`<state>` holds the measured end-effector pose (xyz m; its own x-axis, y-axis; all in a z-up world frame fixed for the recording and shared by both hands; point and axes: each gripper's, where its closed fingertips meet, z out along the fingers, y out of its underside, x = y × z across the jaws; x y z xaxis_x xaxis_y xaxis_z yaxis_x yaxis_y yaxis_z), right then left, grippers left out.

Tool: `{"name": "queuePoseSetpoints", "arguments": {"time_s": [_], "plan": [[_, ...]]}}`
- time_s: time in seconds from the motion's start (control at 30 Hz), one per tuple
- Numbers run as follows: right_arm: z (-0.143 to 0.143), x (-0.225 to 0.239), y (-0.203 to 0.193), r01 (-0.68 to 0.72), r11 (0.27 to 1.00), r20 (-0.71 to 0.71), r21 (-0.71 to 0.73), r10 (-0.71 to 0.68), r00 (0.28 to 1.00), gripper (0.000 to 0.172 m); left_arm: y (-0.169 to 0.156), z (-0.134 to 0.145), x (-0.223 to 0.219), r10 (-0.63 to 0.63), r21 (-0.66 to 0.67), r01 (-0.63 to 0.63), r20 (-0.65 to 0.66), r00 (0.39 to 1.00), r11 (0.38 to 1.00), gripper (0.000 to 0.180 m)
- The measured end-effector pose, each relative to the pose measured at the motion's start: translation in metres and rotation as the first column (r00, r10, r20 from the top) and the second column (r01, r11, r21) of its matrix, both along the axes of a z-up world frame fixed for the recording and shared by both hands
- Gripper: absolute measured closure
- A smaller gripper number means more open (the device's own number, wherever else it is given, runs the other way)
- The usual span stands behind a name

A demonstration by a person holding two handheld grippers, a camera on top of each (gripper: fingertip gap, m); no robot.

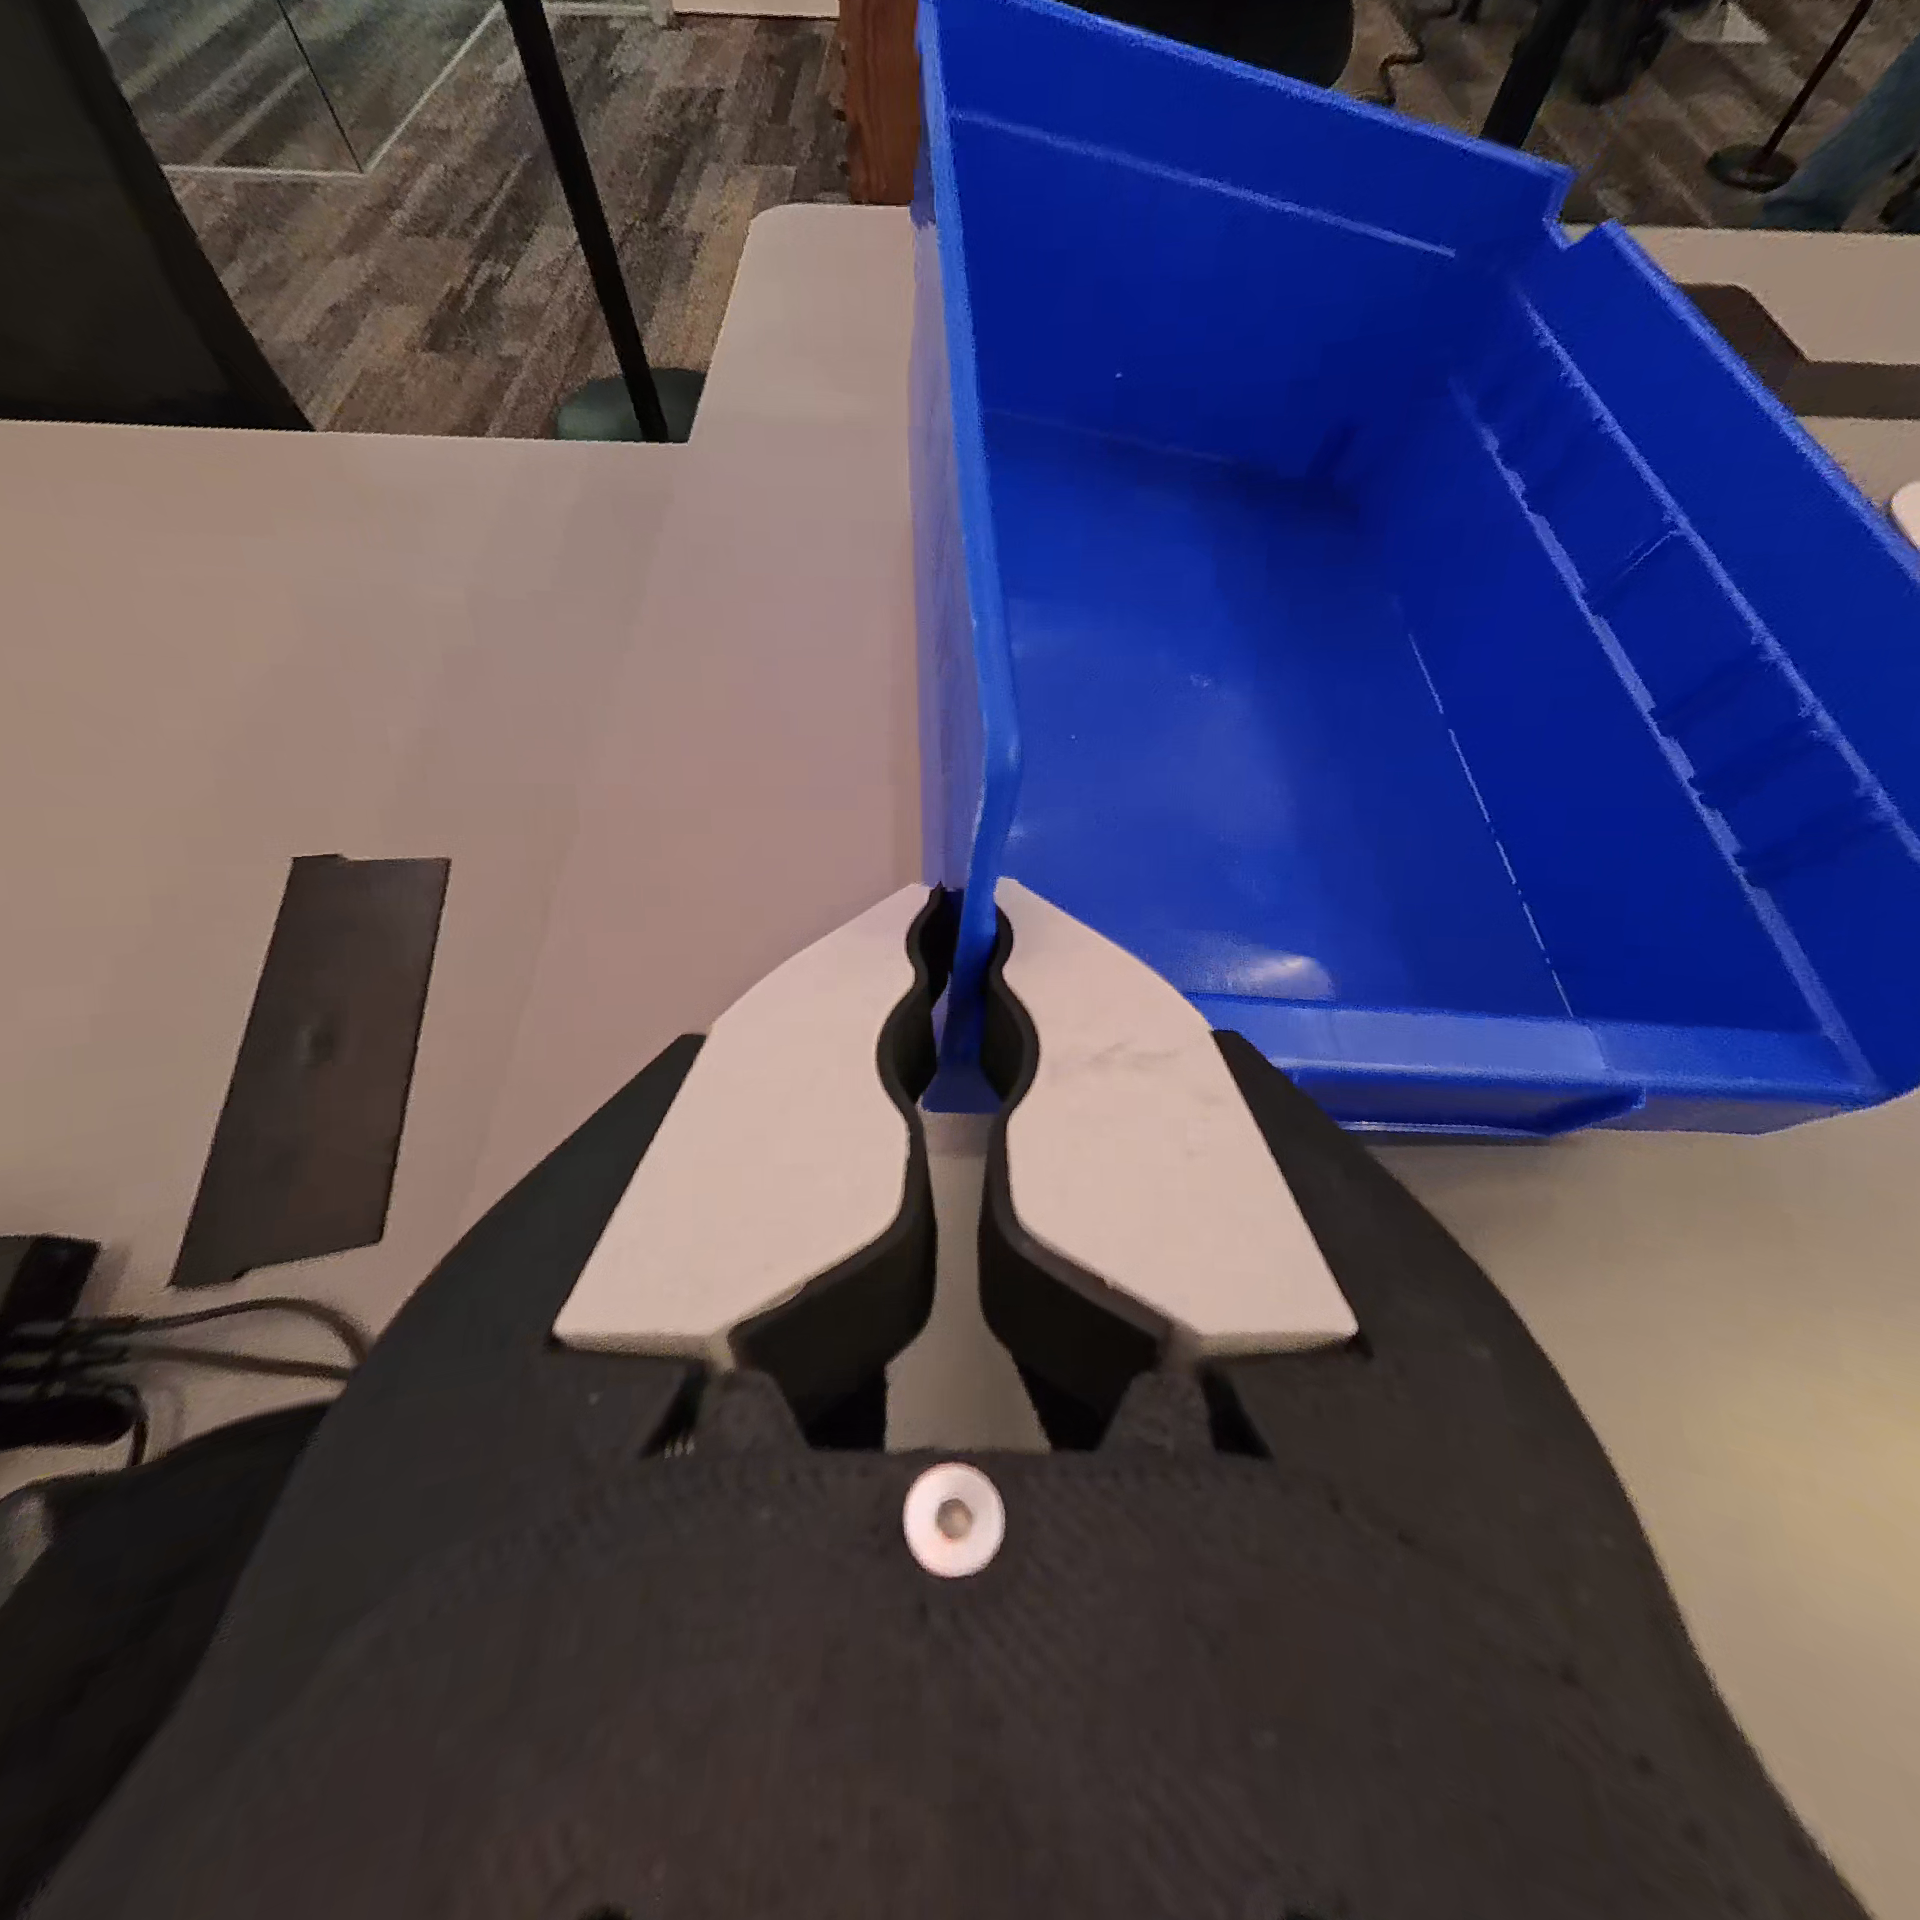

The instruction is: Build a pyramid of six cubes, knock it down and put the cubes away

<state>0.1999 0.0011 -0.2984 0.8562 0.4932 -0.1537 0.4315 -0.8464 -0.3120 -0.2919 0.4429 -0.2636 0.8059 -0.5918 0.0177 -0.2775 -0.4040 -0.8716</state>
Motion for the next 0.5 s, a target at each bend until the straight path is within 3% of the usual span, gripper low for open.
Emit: {"name": "queuePoseSetpoints", "arguments": {"time_s": [0.5], "plan": [[-0.001,-0.097,0.101,-0.167,0.986,-0.012,0.024,0.167,0.986,0.167,-0.026,0.035,-0.064,0.059,0.126,-0.053,-0.045,0.997,0.991,0.177]]}}
